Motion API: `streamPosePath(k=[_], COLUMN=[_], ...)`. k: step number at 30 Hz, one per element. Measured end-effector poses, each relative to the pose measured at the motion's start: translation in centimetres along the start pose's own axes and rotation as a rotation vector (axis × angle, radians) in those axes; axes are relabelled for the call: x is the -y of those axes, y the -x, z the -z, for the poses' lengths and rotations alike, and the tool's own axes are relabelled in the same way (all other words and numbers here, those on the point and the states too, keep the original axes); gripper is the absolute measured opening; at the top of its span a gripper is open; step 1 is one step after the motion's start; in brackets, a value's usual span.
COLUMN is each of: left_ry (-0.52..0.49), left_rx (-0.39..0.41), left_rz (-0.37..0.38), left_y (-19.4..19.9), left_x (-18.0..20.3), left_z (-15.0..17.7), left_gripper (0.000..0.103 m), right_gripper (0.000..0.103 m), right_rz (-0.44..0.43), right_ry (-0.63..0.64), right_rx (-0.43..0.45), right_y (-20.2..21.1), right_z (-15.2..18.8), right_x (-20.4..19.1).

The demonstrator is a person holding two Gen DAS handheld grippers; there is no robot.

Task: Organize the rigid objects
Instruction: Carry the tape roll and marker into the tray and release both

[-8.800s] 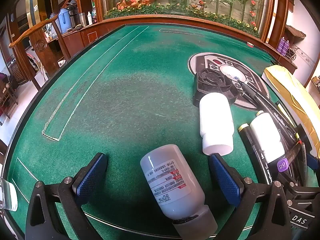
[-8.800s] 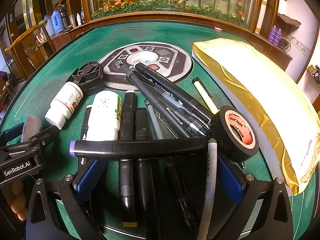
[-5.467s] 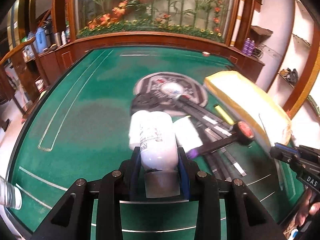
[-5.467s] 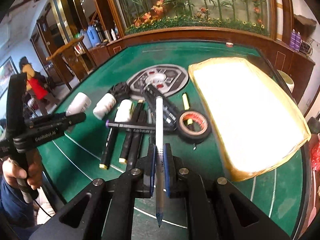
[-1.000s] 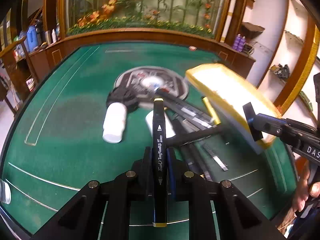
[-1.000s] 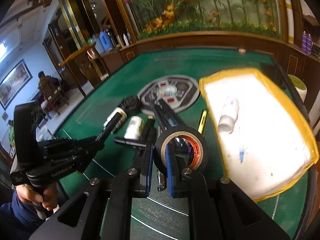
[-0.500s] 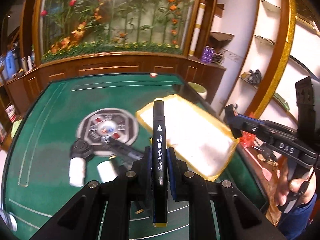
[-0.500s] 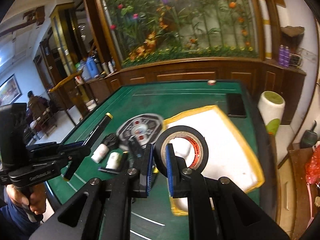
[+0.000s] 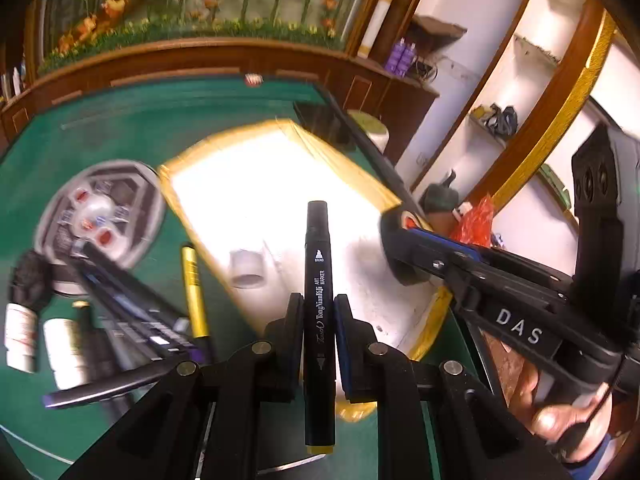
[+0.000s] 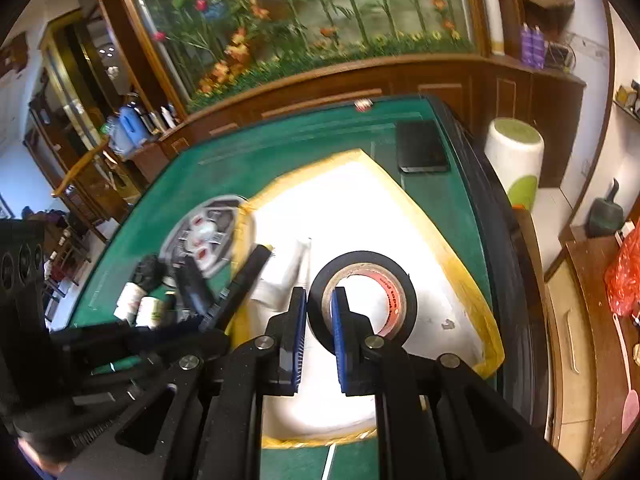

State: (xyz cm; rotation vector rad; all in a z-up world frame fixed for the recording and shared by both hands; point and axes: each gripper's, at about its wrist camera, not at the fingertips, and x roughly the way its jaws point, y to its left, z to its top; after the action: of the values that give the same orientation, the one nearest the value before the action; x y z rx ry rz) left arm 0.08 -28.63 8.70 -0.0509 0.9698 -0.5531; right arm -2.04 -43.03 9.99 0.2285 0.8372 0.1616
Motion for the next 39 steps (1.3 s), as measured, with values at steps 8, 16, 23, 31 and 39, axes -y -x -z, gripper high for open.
streamPosePath(k=[8, 16, 23, 31, 39], left_ry=[0.013, -0.053, -0.089, -0.039, -0.054], left_rx=[-0.062, -0.089, -0.101, -0.118, -0.089], left_rz=[-0.024, -0.113, -0.18, -0.122, -0.071], left_y=[-4.9, -7.0, -6.6, -6.0, -4.7], left_x=[1.6, 1.5, -0.4, -1.8, -0.4], left_z=[0.6, 1.4, 1.6, 1.0, 1.8], left_gripper=[0.014, 0.014, 0.015, 0.015, 0.039], right_gripper=[0.012, 0.012, 0.012, 0.012, 0.012], right_rz=[0.004, 0.001, -0.023, 0.024, 0.013], right_ry=[-0.051, -0.068, -0.074, -0.048, -0.068], right_rx=[-0.047, -0.063, -0.074, -0.09, -0.019], right_y=[-3.3, -4.3, -4.1, -4.3, -1.5], right_z=[0.1, 0.5, 1.5, 1.5, 2.1], right_x=[2.1, 2.8, 1.8, 0.5, 0.2])
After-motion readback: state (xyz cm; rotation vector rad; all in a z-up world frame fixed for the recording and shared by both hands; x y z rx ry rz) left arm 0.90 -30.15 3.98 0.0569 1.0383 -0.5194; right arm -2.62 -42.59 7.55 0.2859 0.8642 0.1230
